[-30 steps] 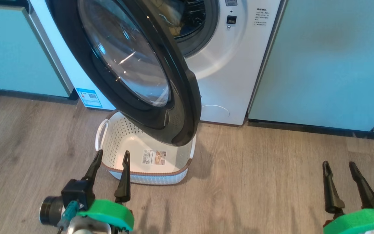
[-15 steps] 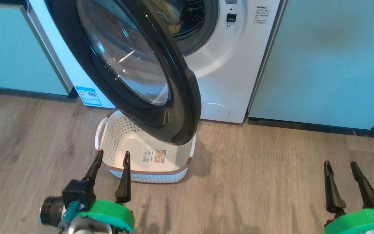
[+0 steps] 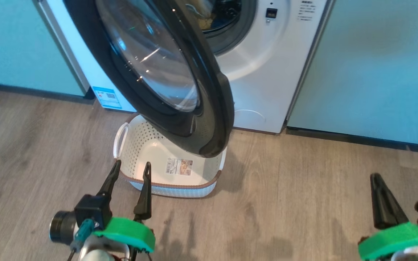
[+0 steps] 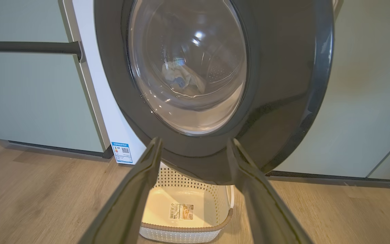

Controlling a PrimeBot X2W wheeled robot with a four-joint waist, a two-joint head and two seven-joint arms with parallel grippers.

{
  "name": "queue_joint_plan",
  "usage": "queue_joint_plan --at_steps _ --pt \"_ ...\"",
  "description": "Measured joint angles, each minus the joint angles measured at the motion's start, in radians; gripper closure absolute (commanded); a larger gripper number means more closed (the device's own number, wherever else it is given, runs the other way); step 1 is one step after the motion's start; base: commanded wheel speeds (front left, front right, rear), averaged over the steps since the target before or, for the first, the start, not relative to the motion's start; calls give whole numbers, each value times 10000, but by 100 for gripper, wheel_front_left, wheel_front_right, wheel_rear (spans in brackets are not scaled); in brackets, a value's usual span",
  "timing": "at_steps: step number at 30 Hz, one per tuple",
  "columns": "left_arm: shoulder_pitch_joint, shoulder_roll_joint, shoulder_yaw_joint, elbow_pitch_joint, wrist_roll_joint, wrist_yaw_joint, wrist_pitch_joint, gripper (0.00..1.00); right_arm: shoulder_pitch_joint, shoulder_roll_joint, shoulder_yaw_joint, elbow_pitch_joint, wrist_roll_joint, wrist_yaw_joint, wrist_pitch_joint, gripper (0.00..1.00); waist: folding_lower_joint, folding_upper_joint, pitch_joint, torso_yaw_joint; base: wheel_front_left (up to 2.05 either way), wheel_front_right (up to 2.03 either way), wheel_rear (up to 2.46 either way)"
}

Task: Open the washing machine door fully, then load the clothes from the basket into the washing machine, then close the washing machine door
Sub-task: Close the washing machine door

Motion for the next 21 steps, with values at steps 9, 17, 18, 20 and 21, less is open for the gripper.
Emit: queue_joint_plan --at_steps 9,17,18,20,21 --pt "-143 -19 -42 102 2 6 -88 0 -1851 -2 617 -280 146 0 -2 100 0 0 89 461 0 0 0" --pt "-167 -46 -138 148 2 0 -182 0 -4216 -77 1693 -685 314 0 -65 100 0 0 113 1082 0 0 0" --pt "-190 -56 -167 180 2 0 -184 0 -4467 -88 1864 -734 435 0 -144 100 0 0 112 1185 0 0 0" --pt "-265 -79 -255 238 2 -6 -186 0 -4930 -117 2205 -826 727 0 -251 100 0 0 102 1385 0 0 0" --pt "-305 -104 -284 247 2 -6 -188 0 -5176 -127 2408 -830 872 0 -297 100 0 0 89 1490 0 0 0"
